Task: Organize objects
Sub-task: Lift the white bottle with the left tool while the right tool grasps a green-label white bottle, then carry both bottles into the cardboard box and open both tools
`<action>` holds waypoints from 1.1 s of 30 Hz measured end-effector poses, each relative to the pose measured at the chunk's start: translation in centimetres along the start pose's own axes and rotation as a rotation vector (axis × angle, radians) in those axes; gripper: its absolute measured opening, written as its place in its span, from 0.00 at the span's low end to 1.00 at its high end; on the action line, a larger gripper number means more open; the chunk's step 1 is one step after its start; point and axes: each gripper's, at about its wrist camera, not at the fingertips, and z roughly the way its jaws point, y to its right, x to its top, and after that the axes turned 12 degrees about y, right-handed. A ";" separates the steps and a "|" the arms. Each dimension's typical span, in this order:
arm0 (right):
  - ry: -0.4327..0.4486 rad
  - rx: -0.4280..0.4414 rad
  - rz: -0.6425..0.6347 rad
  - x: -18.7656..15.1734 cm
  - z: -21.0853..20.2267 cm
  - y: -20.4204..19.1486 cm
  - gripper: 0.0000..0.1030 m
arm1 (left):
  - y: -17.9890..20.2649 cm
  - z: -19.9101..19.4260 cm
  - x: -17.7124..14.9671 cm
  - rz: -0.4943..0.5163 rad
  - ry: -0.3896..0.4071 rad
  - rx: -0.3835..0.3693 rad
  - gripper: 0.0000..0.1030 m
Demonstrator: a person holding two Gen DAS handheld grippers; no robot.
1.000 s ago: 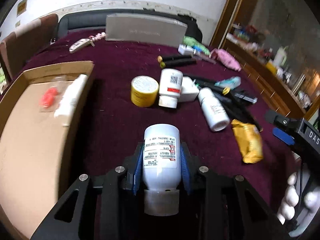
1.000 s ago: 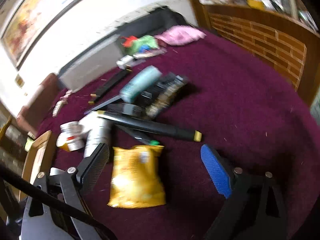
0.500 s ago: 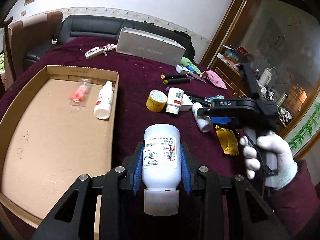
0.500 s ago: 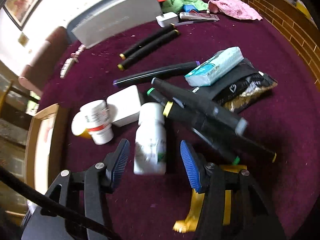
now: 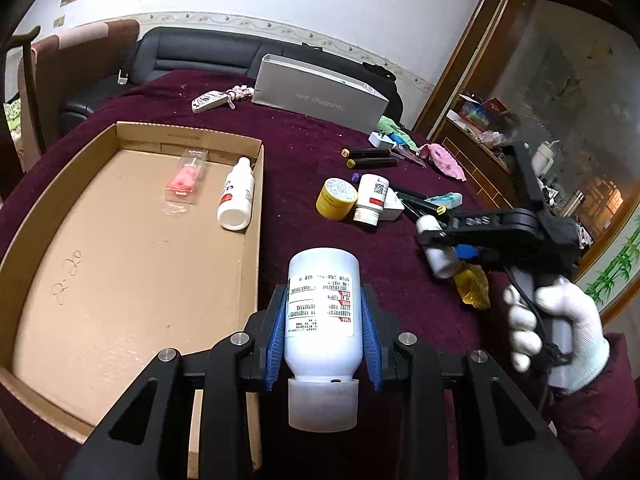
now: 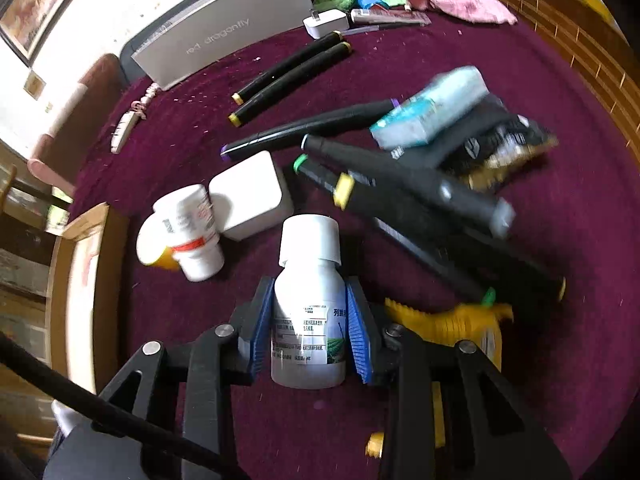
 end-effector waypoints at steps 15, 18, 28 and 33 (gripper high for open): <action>0.019 0.274 0.020 -2.3 -4.7 -4.6 0.31 | -3.6 -4.3 3.9 0.056 0.120 0.153 0.29; -0.003 0.332 -0.005 -2.1 -4.4 -7.7 0.31 | -5.6 -3.8 5.3 0.076 0.114 0.194 0.29; -0.128 0.399 -0.095 -2.1 2.6 -20.6 0.32 | -12.7 3.1 9.4 0.082 0.006 0.266 0.29; -0.128 0.315 -0.120 -1.7 6.5 -23.8 0.32 | -15.8 6.7 10.2 0.028 -0.058 0.261 0.29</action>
